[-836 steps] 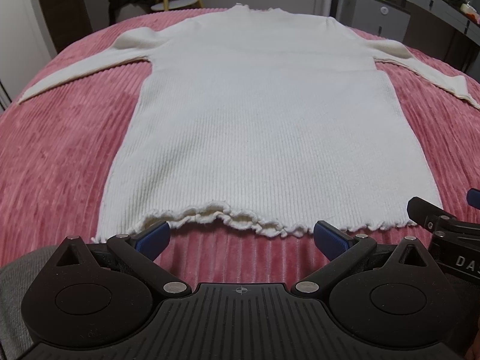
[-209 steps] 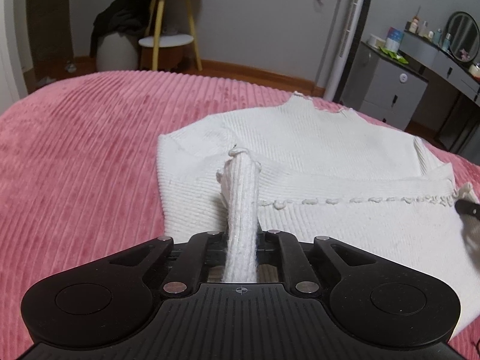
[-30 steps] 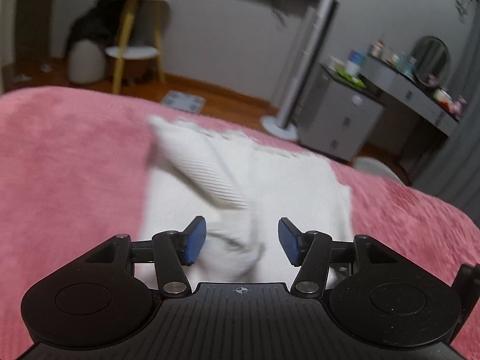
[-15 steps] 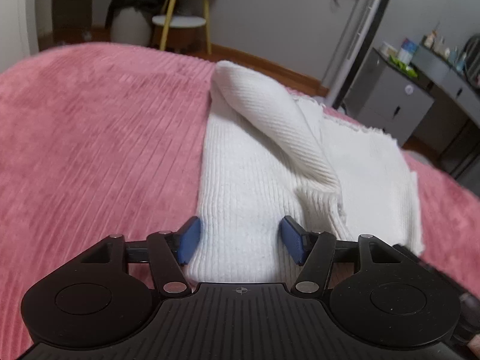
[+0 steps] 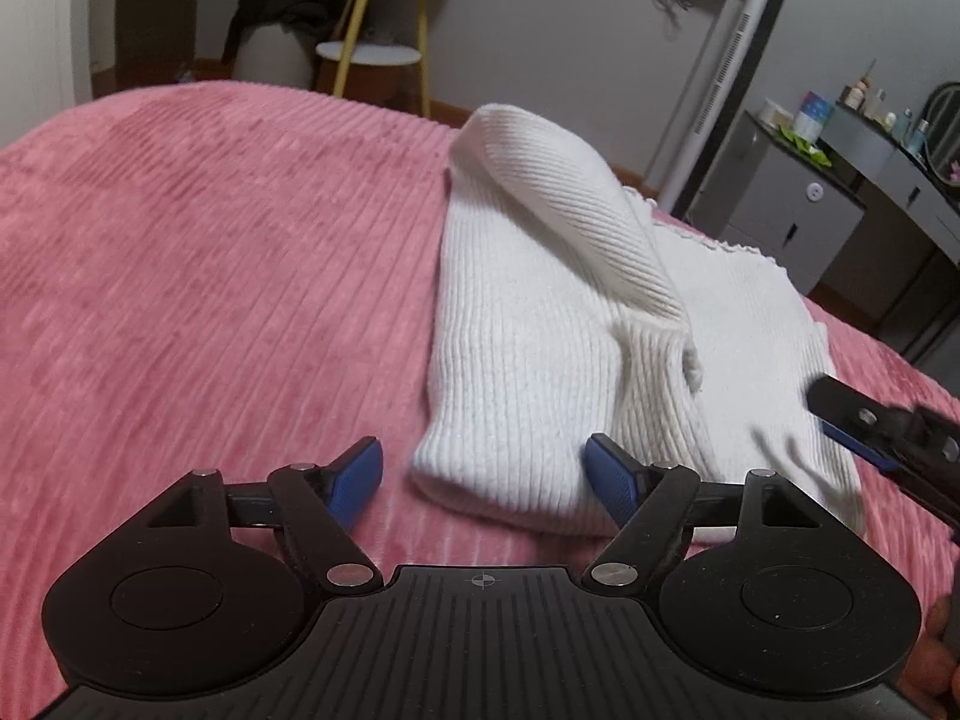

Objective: Fold small clothes

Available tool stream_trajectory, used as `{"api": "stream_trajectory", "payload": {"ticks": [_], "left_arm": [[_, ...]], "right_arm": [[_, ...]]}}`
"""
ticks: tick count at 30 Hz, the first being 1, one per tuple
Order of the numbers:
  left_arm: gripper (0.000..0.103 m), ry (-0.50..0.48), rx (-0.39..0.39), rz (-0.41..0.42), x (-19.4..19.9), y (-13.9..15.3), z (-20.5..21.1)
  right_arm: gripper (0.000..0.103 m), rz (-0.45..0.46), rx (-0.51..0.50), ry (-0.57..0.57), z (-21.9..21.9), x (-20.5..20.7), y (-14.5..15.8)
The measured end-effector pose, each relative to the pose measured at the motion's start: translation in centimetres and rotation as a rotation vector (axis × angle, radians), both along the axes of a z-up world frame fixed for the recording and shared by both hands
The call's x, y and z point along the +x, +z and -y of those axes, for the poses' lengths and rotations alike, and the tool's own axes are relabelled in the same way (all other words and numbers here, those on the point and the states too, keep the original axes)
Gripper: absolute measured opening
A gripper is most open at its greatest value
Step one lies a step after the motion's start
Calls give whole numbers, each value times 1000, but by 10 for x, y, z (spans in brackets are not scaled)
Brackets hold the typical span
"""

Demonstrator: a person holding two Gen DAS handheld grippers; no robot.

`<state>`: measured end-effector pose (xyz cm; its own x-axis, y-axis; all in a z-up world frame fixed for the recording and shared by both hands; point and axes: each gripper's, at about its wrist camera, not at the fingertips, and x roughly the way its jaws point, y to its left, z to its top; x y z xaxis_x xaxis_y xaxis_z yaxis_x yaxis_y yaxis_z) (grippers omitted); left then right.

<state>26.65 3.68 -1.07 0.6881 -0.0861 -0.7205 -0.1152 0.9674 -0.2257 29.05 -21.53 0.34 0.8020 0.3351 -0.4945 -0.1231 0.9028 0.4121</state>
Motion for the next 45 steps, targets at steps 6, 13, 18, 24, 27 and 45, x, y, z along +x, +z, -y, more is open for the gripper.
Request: {"api": "stream_trajectory", "payload": {"ticks": [6, 13, 18, 24, 27, 45], "left_arm": [[81, 13, -82, -1, -5, 9, -26], [81, 46, -120, -36, 0, -5, -39], [81, 45, -135, -28, 0, -9, -40], [82, 17, -141, -17, -1, -6, -33], [82, -18, -137, 2, -3, -1, -25], [84, -100, -178, -10, -1, -7, -5]], "right_arm": [[50, -126, 139, 149, -20, 40, -9], [68, -228, 268, 185, -39, 92, -19], [54, -235, 174, 221, -70, 109, -25], [19, -168, 91, 151, -68, 101, -15], [18, -81, 30, 104, -62, 85, 0], [36, -169, 222, -66, 52, 49, -20]]}}
